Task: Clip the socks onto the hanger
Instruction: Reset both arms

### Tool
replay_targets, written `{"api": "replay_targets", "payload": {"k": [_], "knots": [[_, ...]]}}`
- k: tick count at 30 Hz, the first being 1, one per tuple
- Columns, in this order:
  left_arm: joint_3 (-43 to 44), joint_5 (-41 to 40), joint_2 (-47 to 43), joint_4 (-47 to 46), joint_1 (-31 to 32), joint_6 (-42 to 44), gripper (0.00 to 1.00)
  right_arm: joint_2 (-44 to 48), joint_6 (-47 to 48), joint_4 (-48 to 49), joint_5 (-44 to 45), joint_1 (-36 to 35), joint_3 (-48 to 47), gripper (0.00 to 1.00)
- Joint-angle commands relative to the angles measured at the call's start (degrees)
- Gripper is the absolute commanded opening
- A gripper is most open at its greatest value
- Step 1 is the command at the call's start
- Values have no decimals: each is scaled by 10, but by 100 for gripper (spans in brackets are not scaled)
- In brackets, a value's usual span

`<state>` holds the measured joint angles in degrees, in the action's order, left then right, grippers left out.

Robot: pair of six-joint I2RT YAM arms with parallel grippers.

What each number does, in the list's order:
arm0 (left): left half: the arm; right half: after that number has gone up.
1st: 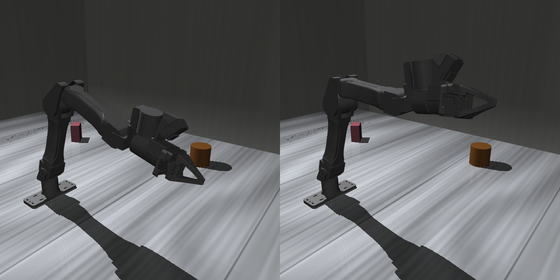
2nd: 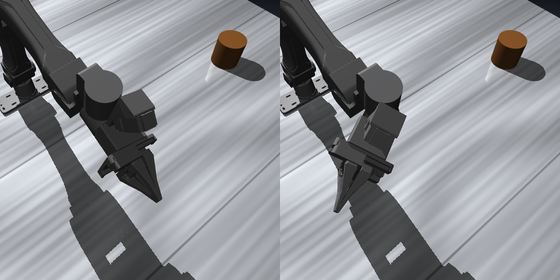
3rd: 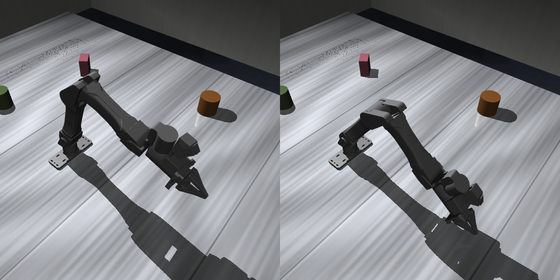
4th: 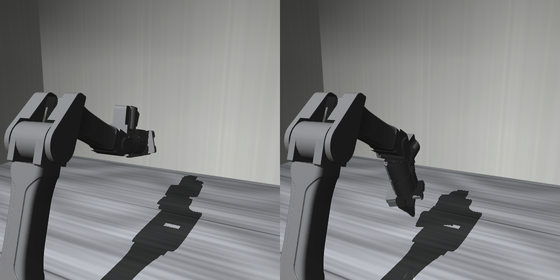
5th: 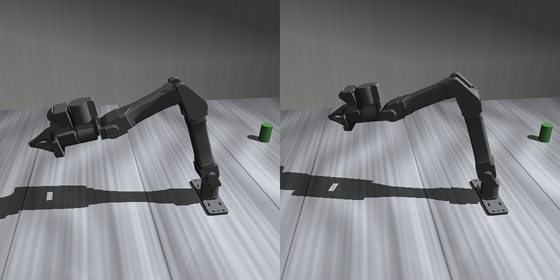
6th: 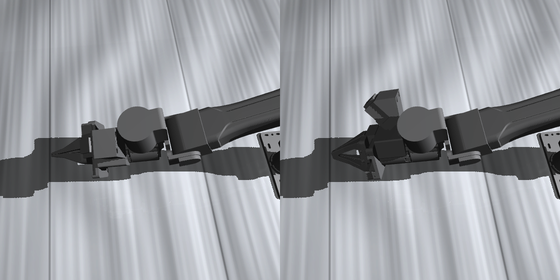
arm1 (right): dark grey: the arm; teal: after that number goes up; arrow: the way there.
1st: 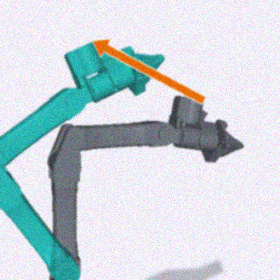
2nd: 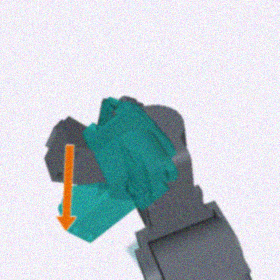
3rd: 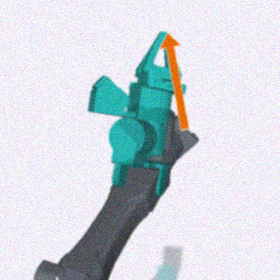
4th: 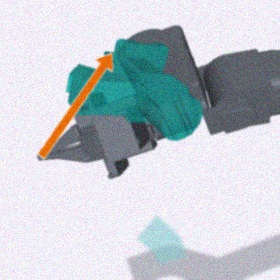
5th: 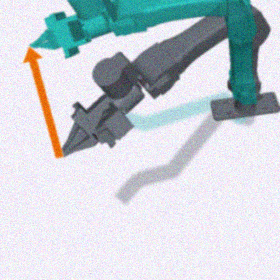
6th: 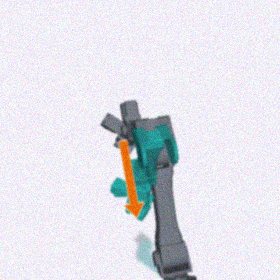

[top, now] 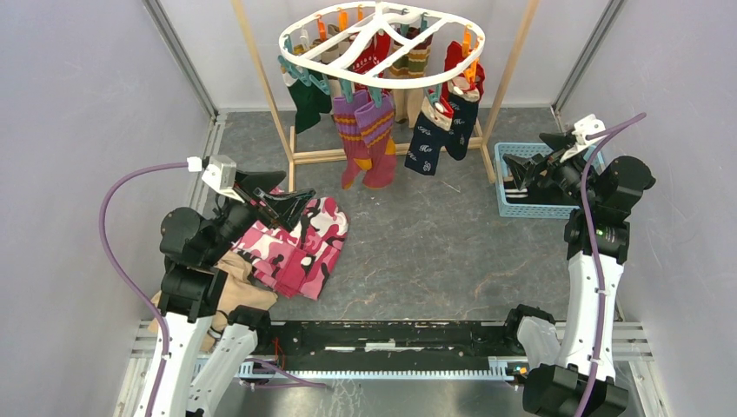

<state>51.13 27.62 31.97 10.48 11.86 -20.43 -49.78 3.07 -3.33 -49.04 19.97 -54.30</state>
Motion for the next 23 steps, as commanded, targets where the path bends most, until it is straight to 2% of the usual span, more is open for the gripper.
{"api": "replay_targets", "payload": {"k": [1, 19, 23], "knots": [[-4, 14, -4, -25, -3, 21, 100, 2, -5, 29, -5, -2, -12, 98], [-26, 7, -6, -28, -3, 29, 100, -1, -2, 29, 7, -4, 2, 98], [-43, 7, -5, -41, -3, 34, 100, -1, -30, 80, 11, -20, 29, 98]]}}
